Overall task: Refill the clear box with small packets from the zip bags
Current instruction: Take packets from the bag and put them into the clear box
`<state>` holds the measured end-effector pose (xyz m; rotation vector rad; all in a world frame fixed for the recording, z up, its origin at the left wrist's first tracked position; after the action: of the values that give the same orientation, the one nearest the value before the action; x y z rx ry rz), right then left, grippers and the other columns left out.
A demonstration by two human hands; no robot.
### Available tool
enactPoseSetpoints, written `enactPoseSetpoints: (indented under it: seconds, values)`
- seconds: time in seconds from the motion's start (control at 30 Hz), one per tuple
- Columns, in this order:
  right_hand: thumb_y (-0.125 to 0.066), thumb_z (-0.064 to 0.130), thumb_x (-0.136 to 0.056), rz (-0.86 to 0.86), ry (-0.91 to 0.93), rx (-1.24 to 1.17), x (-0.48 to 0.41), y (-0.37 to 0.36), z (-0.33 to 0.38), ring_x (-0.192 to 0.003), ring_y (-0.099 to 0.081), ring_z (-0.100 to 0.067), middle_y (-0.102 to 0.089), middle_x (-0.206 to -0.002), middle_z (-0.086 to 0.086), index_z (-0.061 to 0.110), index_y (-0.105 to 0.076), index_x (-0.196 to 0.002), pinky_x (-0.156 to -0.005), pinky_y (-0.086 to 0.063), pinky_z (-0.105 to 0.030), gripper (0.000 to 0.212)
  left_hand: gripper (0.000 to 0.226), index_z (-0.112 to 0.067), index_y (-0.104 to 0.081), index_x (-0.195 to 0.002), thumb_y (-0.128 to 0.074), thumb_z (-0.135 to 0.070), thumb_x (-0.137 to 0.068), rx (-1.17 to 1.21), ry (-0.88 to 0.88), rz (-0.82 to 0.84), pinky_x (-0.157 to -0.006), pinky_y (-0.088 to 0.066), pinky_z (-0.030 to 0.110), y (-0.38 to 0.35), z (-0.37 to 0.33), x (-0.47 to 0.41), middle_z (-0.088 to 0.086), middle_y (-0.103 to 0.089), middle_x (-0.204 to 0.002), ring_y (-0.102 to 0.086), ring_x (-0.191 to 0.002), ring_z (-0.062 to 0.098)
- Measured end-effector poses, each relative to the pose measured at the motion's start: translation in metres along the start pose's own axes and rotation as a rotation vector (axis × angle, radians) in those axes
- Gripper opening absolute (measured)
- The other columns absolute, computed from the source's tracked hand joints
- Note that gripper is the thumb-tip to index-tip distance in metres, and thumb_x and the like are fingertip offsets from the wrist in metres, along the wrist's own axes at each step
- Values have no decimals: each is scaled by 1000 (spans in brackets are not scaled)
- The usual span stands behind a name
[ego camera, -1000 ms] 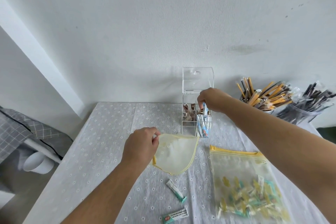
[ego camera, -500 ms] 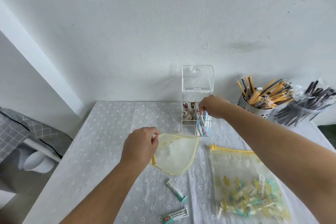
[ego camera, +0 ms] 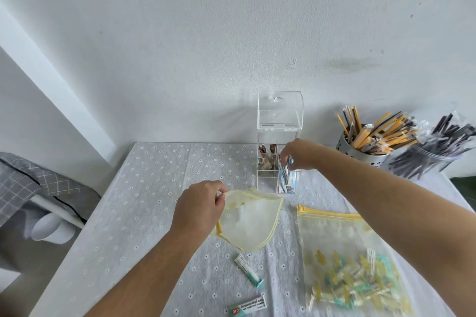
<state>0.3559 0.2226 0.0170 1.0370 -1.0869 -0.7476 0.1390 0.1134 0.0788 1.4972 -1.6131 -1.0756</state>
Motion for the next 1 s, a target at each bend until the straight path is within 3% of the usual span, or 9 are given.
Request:
enactPoseSetpoints:
  seconds: [0.17,0.4,0.6,0.73,0.83,0.9,1.0]
  values:
    - [-58,1,-84,-66,-68,35,-7,1,1,-99,-64,-23,-70,-107,-6,12,-73,-100,-84,-52,-30,24,16,-23,-70,-97,-57,-19,-88,-14,-2,5,-63,-52,29,-2,0,0,-1,-68,-77,-53,-62,14]
    - [-51,0,-85,-107,-149,52,-2,-10,-2,-90,-66,-22,-70,-102,-1,23,-71,-100,-72,-54,-30,35,16,-23,-69,-98,-57,-20,-89,-14,-4,4,-64,-54,30,-3,-1,-1,-2,-66,-74,-53,-61,14]
    - [-62,4,-83,-155,-136,-124,7,12,-8,-94,-67,-22,-72,-104,-2,22,-71,-98,-84,-57,-37,25,16,-22,-69,-99,-56,-20,-90,-23,0,7,-66,-55,30,-1,-3,-1,0,-69,-77,-54,-61,15]
    - [-64,5,-84,-255,-133,-227,25,40,-10,-90,-68,-19,-72,-102,-1,19,-71,-101,-85,-56,-31,23,16,-23,-68,-97,-53,-22,-90,-79,-14,-14,-60,-45,25,4,-7,-2,0,-71,-82,-59,-69,17]
    - [-69,6,-81,-277,-55,-251,44,52,4,-91,-68,-17,-73,-99,1,20,-72,-100,-86,-55,-31,24,16,-18,-69,-92,-53,-16,-88,-39,-13,-29,-59,-44,27,14,-8,-3,1,-66,-73,-55,-64,19]
    - [-74,7,-77,-241,2,-281,57,48,18,-94,-66,-16,-72,-103,1,20,-70,-106,-89,-54,-34,32,16,-14,-70,-89,-54,-11,-87,50,-2,-40,-60,-45,26,24,-5,-7,1,-59,-68,-54,-62,20]
    - [-81,10,-70,-128,39,-409,77,27,41,-104,-58,-11,-62,-119,9,27,-57,-127,-95,-47,-29,64,15,-13,-71,-84,-57,-8,-84,185,30,-5,-57,-39,21,41,3,-14,-7,-58,-59,-58,-65,20]
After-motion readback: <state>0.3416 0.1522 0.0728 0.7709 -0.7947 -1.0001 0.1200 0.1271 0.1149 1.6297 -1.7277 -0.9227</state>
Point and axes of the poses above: each hand's wrist, its own x-axis away from the middle knuckle, its own y-axis out of the back of the hand, z = x × y, the point moved 9 cm from there along -x, towards the middle knuckle
